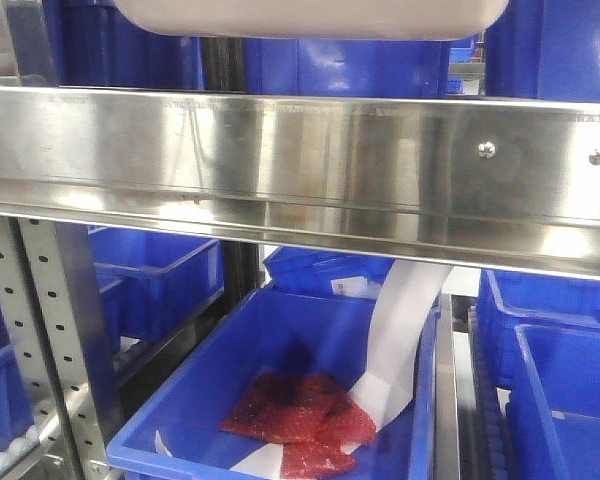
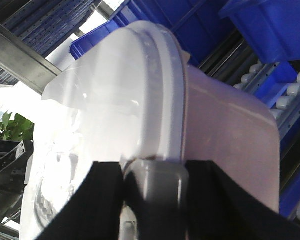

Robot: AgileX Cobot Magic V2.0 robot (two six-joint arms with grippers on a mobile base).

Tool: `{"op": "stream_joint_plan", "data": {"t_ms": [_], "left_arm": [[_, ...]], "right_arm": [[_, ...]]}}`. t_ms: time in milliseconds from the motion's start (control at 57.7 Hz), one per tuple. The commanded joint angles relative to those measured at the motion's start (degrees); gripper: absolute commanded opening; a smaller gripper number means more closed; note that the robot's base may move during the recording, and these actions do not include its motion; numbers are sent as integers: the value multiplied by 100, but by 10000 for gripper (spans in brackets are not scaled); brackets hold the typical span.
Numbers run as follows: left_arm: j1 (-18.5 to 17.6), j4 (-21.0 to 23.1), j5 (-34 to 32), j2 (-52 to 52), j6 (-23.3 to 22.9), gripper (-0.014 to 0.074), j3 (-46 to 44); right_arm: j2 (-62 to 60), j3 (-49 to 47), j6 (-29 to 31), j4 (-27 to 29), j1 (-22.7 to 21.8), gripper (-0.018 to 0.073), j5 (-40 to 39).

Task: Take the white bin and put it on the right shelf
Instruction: 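Push the held bin forward onto the upper shelf rollers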

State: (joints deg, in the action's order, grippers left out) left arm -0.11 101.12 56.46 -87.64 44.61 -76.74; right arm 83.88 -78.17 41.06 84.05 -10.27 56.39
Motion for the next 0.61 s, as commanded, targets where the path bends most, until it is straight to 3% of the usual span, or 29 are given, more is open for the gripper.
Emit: {"op": "stream_joint_plan", "data": {"t_ms": [0,590], "left_arm": [[-323,301,1949,313,19,-126,-195],[-323,301,1949,313,19,-126,-195]], "right_arm": [[-294,-194,148,622,293,69,1080],[-294,-194,148,622,293,69,1080]]}}
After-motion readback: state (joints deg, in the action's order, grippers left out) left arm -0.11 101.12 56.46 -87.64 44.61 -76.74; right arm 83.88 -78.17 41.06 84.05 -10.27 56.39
